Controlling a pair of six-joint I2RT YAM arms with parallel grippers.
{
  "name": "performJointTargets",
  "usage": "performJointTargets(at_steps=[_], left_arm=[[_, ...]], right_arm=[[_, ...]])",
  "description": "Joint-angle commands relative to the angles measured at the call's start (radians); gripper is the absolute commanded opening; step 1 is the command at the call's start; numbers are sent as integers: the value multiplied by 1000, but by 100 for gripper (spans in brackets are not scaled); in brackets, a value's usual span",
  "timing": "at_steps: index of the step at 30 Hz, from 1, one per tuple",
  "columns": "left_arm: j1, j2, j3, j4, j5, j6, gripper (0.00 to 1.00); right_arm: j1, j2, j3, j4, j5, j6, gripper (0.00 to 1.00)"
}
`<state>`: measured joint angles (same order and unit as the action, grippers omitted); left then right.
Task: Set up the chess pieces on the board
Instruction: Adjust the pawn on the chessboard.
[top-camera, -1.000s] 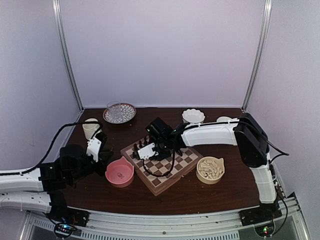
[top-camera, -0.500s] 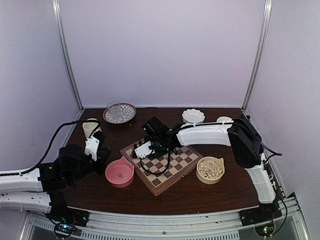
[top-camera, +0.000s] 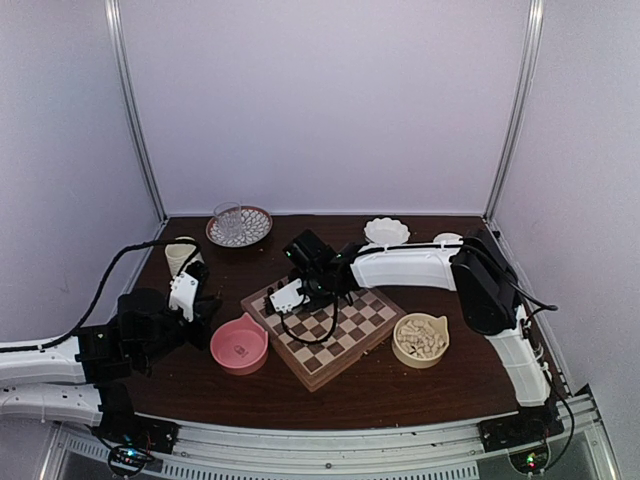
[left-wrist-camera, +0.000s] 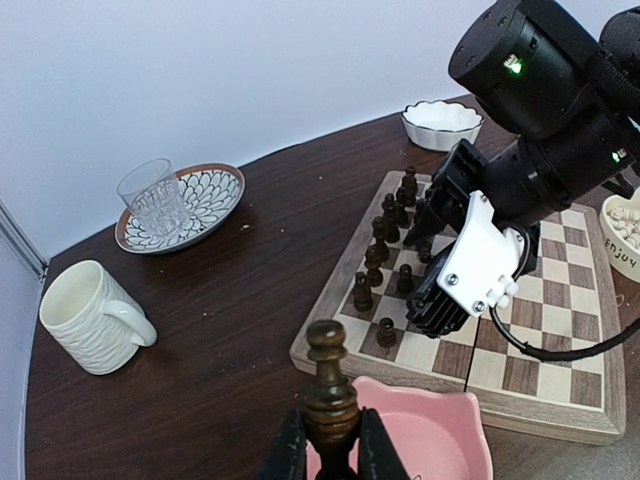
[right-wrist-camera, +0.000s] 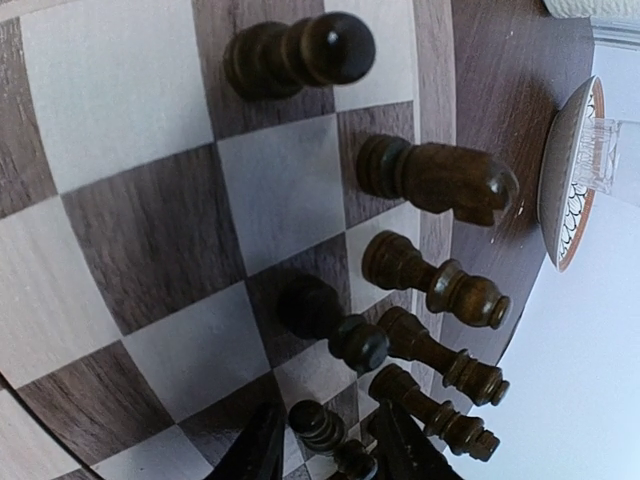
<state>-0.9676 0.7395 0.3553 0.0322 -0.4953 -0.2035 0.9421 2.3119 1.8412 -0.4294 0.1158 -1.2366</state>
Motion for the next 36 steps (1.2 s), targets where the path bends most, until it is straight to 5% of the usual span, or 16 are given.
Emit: performJointTargets(at_steps=[1,36], left_arm=[[6,-10,20,23,-11,-10,0],[9,-6,23,21,-10,-9,0]], right_arm=[[-11,42,15,-45,25,-22,34],[-8,16,-13,-65,-36,-27,13]])
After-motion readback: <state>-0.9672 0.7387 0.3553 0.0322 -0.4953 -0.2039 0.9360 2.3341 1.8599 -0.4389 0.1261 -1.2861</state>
